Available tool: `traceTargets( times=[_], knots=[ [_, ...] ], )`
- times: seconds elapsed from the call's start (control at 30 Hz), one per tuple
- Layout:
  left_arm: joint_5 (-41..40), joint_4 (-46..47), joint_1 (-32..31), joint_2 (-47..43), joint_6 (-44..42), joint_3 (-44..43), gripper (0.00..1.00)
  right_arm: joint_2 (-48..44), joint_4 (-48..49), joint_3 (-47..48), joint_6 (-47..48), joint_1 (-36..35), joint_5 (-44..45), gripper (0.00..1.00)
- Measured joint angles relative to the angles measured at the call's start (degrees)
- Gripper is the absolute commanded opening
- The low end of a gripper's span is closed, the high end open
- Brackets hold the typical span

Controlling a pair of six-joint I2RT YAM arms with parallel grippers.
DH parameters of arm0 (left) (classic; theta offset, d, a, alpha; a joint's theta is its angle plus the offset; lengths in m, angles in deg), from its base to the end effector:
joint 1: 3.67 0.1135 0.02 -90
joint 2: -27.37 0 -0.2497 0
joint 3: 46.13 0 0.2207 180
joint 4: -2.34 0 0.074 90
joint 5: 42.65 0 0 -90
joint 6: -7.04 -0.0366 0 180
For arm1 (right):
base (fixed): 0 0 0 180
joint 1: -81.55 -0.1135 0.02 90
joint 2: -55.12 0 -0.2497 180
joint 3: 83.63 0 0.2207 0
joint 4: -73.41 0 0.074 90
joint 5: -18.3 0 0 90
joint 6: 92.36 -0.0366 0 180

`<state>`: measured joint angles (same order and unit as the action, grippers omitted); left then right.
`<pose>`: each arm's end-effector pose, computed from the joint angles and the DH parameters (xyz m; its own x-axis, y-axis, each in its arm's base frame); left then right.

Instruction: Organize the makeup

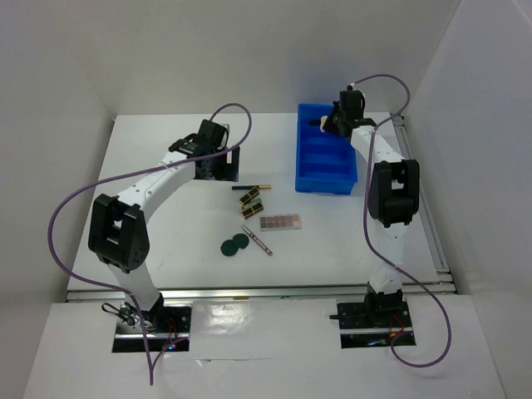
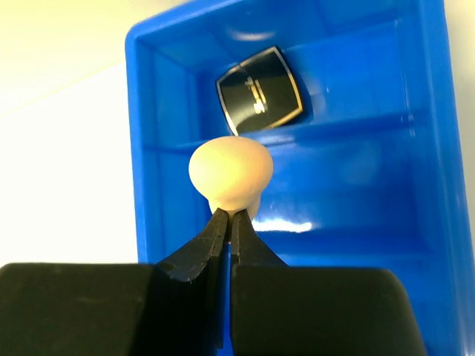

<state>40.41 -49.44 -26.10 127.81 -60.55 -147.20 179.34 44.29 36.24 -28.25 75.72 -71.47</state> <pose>0.3300 -0.1314 0.2756 -0.7832 -0.0861 -0.6158 0.0109 0.9883 -0.1521 0.4703 0.0479 0.2422 -0.5365 0.3841 -0.7514 0.1512 0.9197 0.3622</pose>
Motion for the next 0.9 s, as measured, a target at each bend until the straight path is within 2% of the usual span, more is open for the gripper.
traceTargets(
  times=[0.17, 0.27, 0.47, 0.77, 0.8, 0.87, 0.9],
  knots=[
    [0.0, 0.0, 0.0, 0.0, 0.0, 0.0, 0.97, 5.1, -0.4, 5.6, 0.1, 0.0, -0.1, 0.00],
    [0.0, 0.0, 0.0, 0.0, 0.0, 0.0, 0.97, 7.2, -1.0, 5.4, 0.2, 0.0, -0.1, 0.00],
    [0.0, 0.0, 0.0, 0.0, 0.0, 0.0, 0.97, 7.0, 0.1, 0.3, 0.0, 0.0, -0.4, 0.00],
    [0.0, 0.0, 0.0, 0.0, 0.0, 0.2, 0.97, -0.2, 0.2, -11.0, -0.2, -0.3, -0.7, 0.01],
    [0.0, 0.0, 0.0, 0.0, 0.0, 0.3, 0.97, -0.6, 0.2, -11.5, -0.2, -0.3, -0.7, 0.04],
    [0.0, 0.0, 0.0, 0.0, 0.0, 0.5, 0.97, -1.0, 0.0, -11.9, -0.2, -0.4, -0.7, 0.18],
    [0.0, 0.0, 0.0, -0.1, 0.0, 0.7, 0.97, -1.0, -0.1, -11.8, 0.1, -0.5, -0.7, 0.44]
  ],
)
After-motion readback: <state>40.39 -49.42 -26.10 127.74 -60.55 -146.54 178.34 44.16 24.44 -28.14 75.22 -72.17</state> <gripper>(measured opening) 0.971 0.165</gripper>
